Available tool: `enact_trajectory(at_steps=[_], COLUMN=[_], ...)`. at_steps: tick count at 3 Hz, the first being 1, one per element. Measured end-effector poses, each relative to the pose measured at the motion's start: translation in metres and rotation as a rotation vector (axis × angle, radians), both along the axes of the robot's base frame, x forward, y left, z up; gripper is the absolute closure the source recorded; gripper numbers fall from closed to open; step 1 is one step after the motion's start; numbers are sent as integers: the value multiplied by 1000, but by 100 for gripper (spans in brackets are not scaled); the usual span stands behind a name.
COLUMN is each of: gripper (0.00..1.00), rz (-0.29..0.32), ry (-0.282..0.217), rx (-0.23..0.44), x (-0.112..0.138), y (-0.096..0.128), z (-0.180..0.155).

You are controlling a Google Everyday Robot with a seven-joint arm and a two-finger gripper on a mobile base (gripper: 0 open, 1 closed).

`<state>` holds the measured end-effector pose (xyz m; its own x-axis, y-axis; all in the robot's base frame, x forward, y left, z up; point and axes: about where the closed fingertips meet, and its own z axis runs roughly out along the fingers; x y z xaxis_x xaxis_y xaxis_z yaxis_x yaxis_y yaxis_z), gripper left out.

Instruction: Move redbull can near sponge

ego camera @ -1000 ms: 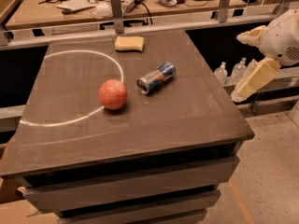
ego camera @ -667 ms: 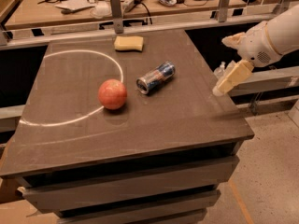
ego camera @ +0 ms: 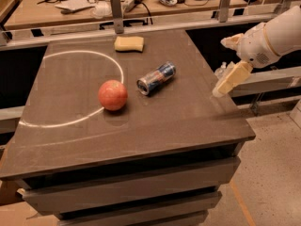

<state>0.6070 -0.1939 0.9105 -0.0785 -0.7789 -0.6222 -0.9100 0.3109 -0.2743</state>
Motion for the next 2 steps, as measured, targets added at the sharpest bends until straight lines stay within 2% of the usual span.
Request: enact_trajectory(at_steps=[1,2], gripper=[0,0], rz=[78,271], ry=[30,117], rx=[15,78], x=[25,72], y=[18,61], z=[-20,-57])
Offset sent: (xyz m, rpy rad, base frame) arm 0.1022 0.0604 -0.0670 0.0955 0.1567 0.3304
